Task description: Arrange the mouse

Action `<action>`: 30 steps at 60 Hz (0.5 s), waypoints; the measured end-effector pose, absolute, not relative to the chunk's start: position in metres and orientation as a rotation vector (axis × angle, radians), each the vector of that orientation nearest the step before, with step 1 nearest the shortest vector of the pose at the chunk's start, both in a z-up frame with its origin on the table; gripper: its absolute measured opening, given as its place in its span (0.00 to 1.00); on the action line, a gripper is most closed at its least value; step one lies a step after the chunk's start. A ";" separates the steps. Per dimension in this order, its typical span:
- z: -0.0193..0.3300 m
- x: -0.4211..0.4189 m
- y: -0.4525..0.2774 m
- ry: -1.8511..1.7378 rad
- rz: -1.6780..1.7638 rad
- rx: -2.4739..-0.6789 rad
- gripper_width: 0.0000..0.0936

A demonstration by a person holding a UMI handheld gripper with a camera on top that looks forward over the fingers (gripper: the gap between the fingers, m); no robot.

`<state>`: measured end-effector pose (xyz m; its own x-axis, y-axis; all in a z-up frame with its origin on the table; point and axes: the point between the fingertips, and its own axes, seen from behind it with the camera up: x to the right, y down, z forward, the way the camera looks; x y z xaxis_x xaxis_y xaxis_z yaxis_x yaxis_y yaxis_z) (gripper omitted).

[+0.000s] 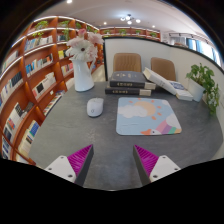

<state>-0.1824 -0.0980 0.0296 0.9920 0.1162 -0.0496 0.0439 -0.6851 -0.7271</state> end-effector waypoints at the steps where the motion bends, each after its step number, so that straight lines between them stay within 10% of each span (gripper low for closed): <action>1: 0.027 -0.190 -0.093 -0.116 0.122 -2.330 0.85; 30: -0.009 -0.281 0.084 -0.125 0.105 -2.361 0.85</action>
<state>-0.2815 0.0840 -0.0090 0.9918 0.1214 -0.0393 0.0591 -0.7100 -0.7017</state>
